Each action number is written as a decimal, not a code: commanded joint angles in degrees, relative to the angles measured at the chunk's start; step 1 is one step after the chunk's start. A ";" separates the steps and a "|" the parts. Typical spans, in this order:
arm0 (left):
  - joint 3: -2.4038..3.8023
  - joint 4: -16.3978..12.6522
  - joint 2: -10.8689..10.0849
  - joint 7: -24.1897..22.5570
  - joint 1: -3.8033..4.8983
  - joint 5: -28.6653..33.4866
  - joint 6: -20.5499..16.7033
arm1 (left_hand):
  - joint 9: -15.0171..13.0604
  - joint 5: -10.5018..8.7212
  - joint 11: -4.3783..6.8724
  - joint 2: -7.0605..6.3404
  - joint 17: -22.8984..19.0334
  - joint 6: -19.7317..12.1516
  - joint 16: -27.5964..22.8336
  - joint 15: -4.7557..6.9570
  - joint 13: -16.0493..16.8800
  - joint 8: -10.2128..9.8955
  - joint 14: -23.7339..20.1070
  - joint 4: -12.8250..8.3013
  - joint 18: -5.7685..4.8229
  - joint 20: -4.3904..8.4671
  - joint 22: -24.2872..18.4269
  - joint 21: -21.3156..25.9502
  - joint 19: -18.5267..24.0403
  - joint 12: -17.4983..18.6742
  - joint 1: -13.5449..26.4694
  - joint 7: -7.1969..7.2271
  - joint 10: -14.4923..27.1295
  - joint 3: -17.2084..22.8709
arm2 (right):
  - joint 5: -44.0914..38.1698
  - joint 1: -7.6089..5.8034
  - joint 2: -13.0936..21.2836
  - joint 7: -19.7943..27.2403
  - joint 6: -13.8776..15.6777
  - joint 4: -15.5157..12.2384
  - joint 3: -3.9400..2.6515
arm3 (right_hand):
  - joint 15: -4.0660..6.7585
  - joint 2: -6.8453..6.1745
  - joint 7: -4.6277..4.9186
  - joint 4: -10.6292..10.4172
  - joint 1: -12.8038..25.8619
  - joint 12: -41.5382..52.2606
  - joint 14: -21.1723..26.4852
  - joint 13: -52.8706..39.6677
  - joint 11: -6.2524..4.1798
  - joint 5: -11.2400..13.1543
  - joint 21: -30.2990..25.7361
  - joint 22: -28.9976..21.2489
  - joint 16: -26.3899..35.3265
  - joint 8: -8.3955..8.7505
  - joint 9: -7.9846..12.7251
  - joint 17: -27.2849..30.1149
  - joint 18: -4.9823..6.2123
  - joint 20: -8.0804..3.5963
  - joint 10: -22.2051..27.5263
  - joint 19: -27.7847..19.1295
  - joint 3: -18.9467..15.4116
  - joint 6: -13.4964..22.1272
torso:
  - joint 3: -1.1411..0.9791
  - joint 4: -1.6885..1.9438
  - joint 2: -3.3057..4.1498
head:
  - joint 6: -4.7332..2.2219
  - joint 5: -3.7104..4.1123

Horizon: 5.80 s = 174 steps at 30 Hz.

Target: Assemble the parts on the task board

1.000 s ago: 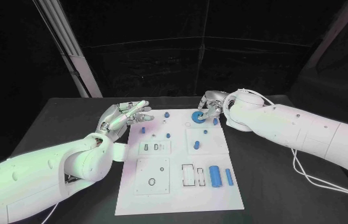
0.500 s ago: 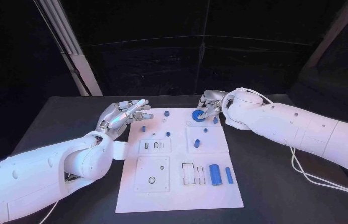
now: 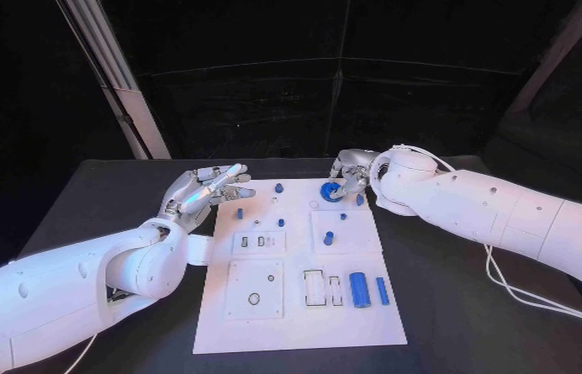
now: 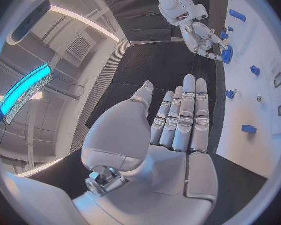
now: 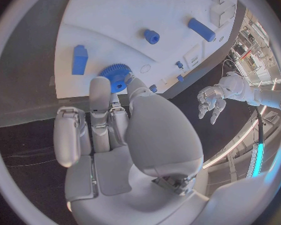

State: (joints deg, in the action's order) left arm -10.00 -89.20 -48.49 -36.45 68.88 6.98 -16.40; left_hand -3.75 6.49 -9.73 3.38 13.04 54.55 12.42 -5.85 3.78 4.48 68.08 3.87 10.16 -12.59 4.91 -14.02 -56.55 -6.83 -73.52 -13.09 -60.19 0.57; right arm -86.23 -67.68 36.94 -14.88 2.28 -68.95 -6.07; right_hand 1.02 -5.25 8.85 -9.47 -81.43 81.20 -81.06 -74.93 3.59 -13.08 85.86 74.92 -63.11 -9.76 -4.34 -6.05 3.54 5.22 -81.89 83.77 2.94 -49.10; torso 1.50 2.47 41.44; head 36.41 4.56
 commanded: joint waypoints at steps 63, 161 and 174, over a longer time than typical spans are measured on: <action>-0.01 0.08 0.17 0.19 0.07 -0.20 0.87 | 0.04 -0.06 0.17 0.64 0.21 -0.41 -0.54 -0.29 -0.05 -0.28 -0.18 -0.64 0.37 -0.01 -0.16 0.47 -0.31 0.29 -0.08 0.05 0.35 0.00 | -7.70 1.13 -5.65 0.43 11.71 -7.99 1.48 | 0.78 2.84 -0.85 4.35 1.20 -0.10 0.61 -3.55 -0.74 -1.45 0.29 4.10 -0.60 -2.09 0.41 1.57 -1.25 -0.78 -0.24 0.91 8.86 -6.13 | 0.09 0.22 0.01 | 0.41 -0.84; -0.54 1.35 0.74 0.64 -0.25 -0.20 1.25 | 0.03 -0.06 0.16 0.86 0.42 -0.48 -0.75 -0.30 -0.05 -0.35 -0.20 -0.87 0.37 -0.04 -0.30 0.66 -0.36 0.39 -0.16 0.06 0.45 0.06 | 18.30 3.53 11.86 24.14 11.00 -1.58 2.99 | -0.50 1.70 0.87 4.31 0.55 -4.16 1.34 0.48 0.83 0.31 -0.61 2.60 0.97 5.88 0.41 2.21 -0.95 0.44 3.37 0.02 0.42 -0.85 | -0.67 -1.63 -0.02 | -0.09 -0.68; -0.61 1.38 0.72 0.62 -0.32 -0.20 1.25 | 0.03 -0.06 0.16 0.86 0.42 -0.48 -0.75 -0.30 -0.05 -0.35 -0.20 -0.87 0.37 -0.04 -0.30 0.66 -0.36 0.39 -0.16 0.06 0.45 0.06 | 17.37 4.83 11.25 23.97 10.18 -0.33 2.99 | -0.45 2.09 0.80 4.60 0.25 -3.92 1.18 0.21 0.76 0.38 -0.56 2.70 0.98 5.64 0.32 2.17 -0.97 0.39 3.09 0.08 0.55 -1.34 | -0.69 -1.75 -0.09 | 0.14 -0.72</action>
State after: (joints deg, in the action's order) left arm -10.65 -87.77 -47.81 -35.71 68.52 6.98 -15.92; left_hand -3.75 6.48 -9.53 3.62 13.41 54.55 11.94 -5.85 3.78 4.48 68.08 3.23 10.15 -12.59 4.68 -13.58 -56.55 -6.84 -73.77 -13.09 -59.99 0.58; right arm -68.18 -62.76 48.25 8.60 13.24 -69.30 -3.06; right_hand 0.41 -3.11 9.68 -5.09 -80.86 76.99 -79.83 -74.69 4.40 -12.56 85.46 74.94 -62.37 -3.77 -3.97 -3.85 2.64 5.43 -78.60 83.96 3.54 -50.14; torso 0.82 0.80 41.39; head 36.54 3.80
